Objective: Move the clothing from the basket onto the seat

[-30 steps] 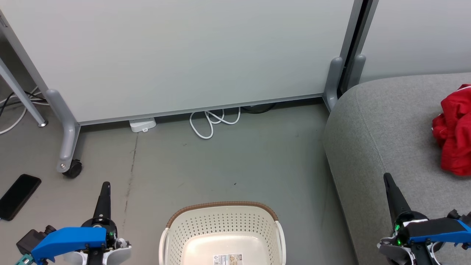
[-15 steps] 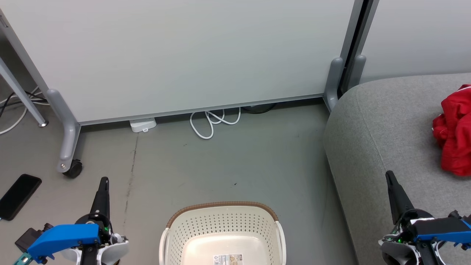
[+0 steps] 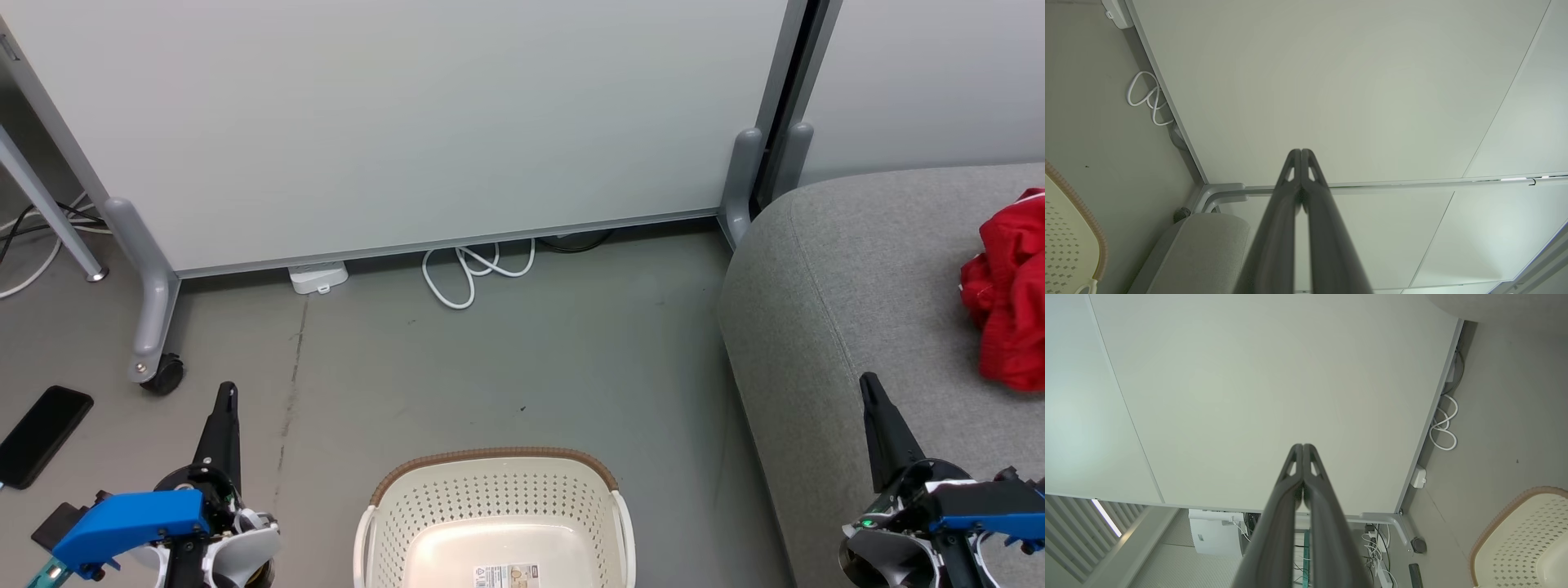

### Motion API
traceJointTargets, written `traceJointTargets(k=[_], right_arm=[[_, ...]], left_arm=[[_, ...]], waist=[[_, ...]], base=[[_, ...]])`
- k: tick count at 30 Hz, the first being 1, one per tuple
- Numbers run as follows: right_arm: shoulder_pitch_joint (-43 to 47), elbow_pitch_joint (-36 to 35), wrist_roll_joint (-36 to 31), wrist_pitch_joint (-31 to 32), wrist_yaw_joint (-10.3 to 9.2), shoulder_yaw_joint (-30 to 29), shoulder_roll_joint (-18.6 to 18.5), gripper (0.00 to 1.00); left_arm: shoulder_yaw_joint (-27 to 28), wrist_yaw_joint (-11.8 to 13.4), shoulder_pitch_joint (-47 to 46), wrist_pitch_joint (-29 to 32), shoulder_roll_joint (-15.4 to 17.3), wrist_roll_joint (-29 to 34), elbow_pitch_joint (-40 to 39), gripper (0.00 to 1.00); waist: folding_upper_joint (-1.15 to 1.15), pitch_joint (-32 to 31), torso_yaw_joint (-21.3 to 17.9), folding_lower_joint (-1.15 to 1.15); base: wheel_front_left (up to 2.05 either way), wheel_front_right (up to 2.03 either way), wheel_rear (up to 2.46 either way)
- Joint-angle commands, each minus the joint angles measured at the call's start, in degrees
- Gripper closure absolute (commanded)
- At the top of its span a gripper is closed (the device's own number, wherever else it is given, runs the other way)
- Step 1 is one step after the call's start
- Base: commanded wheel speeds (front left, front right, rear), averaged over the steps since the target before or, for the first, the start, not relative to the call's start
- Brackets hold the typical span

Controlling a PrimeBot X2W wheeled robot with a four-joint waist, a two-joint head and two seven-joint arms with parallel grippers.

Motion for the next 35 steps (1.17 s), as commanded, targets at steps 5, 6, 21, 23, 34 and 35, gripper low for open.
traceJointTargets(k=[5,6,21,23,34,35], right_arm=[[-0.8,-0.2,1.5,0.3,0.04,-0.2,-0.1,1.0],[-0.7,-0.2,1.5,0.3,0.04,-0.2,-0.1,1.0],[-0.7,-0.2,1.5,0.3,0.04,-0.2,-0.1,1.0],[-0.7,-0.2,1.5,0.3,0.04,-0.2,-0.1,1.0],[-0.7,-0.2,1.5,0.3,0.04,-0.2,-0.1,1.0],[-0.7,-0.2,1.5,0.3,0.04,-0.2,-0.1,1.0]], left_arm=[[0.3,-0.2,-0.8,0.5,0.2,-1.4,-0.4,1.0],[0.3,-0.2,-0.8,0.5,0.2,-1.4,-0.4,1.0],[0.3,-0.2,-0.8,0.5,0.2,-1.4,-0.4,1.0],[0.3,-0.2,-0.8,0.5,0.2,-1.4,-0.4,1.0],[0.3,-0.2,-0.8,0.5,0.2,-1.4,-0.4,1.0],[0.3,-0.2,-0.8,0.5,0.2,-1.4,-0.4,1.0]], waist=[[0.0,0.0,0.0,0.0],[0.0,0.0,0.0,0.0],[0.0,0.0,0.0,0.0],[0.0,0.0,0.0,0.0],[0.0,0.0,0.0,0.0],[0.0,0.0,0.0,0.0]], base=[[0.0,0.0,0.0],[0.0,0.0,0.0],[0.0,0.0,0.0],[0.0,0.0,0.0],[0.0,0.0,0.0],[0.0,0.0,0.0]])
